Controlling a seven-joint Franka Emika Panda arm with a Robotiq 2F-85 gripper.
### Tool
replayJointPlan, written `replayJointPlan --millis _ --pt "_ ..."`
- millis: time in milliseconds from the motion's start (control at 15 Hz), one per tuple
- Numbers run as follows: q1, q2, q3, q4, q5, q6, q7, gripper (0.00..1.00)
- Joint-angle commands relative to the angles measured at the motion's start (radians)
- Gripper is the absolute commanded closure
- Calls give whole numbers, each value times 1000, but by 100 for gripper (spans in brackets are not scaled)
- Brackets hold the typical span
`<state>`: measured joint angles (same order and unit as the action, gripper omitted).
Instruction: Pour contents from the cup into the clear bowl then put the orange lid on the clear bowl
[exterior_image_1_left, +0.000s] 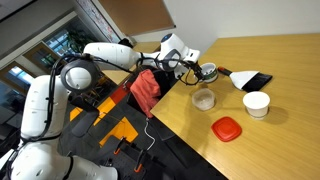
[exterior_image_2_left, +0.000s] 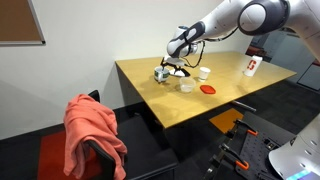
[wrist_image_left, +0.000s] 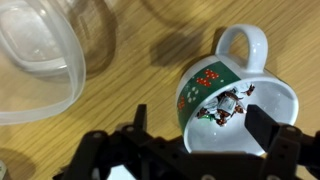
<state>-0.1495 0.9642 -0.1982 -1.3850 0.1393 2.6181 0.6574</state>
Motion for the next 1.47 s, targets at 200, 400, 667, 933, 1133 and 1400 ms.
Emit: replayJointPlan --millis 200,400,667,933,1133,1400 --pt "5 111 -29 149 17 -15 21 44" --pt "4 134 -30 184 16 -22 27 66" --pt "2 152 -39 211 13 -36 35 96" --pt "8 155 -50 223 8 -67 44 97" --pt "27 125 -71 203 -6 -109 62 97" --pt "75 84 -128 178 -62 -184 92 97"
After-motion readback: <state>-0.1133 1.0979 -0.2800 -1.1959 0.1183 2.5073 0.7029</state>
